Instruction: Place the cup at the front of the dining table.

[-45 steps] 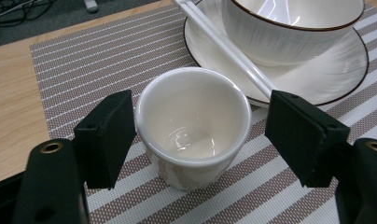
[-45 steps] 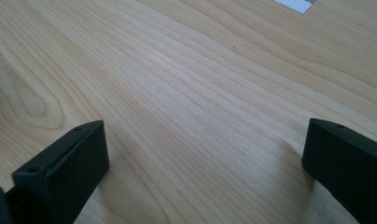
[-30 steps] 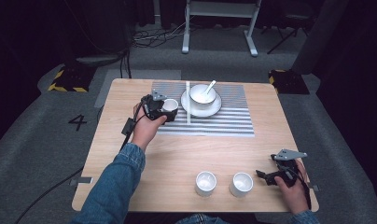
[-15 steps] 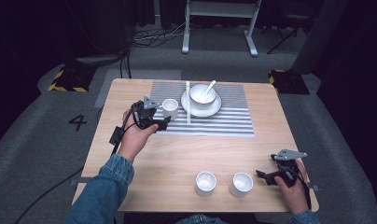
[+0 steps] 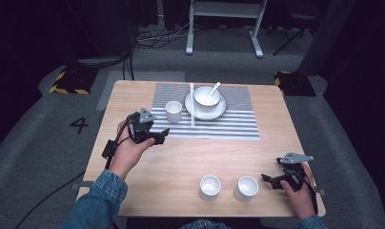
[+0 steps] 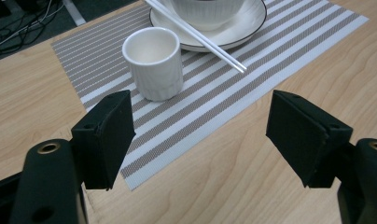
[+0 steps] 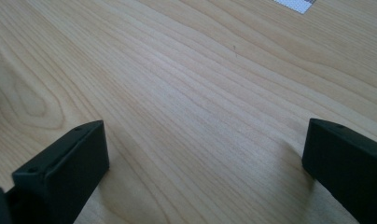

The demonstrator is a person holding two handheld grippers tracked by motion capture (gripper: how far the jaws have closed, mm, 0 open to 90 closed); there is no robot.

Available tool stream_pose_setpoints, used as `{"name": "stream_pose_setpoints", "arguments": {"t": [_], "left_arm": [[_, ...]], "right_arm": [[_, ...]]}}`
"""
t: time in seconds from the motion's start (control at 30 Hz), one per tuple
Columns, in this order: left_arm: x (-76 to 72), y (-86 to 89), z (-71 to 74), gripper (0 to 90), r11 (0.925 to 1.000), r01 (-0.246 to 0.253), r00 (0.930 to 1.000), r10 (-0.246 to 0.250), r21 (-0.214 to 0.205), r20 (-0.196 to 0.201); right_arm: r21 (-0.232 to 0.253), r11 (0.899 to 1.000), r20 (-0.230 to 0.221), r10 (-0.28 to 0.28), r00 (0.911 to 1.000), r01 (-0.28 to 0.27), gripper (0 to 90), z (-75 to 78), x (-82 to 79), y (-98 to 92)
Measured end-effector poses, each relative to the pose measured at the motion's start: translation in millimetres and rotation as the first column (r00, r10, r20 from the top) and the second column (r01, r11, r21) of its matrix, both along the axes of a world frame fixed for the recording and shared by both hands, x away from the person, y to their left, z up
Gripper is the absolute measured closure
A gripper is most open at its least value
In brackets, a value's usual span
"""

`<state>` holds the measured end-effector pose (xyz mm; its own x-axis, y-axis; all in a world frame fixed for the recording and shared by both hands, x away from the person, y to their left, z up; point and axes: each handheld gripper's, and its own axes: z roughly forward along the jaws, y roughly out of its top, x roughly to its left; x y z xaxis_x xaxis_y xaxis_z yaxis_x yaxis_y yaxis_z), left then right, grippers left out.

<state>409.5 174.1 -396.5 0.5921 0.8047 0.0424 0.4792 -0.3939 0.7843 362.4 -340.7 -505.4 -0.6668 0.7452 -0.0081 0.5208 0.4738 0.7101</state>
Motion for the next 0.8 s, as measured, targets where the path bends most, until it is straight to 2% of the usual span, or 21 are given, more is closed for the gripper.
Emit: {"name": "stream_pose_setpoints", "arguments": {"t": [0.1, 0.33, 0.47, 0.8], "left_arm": [[-7.4, 4.1, -2.0, 23.7, 0.9999, 0.002, 1.0, -0.002, -0.017, -0.007], [-24.3, 14.4, -6.4, 23.7, 0.9999, 0.01, 0.9999, -0.01, 0.003, -0.009], [-34.2, 19.8, -9.5, 23.6, 1.0, 0.006, 0.9999, -0.006, -0.003, -0.011], [-58.5, 33.0, -24.3, 23.4, 1.0, -0.001, 0.9999, 0.001, 0.008, -0.01]], "right_arm": [[0.0, 1.0, 0.0, 0.0, 1.0, 0.0, 0.5, 0.0, 0.0, 0.0], [-0.001, 1.0, 0.0, 0.0, 1.0, 0.0, 0.4, 0.0, 0.0, 0.0], [-0.001, 1.0, 0.0, 0.0, 1.0, 0.0, 0.5, 0.0, 0.0, 0.0], [0.0, 1.0, 0.0, 0.0, 1.0, 0.0, 0.5, 0.0, 0.0, 0.0]]}}
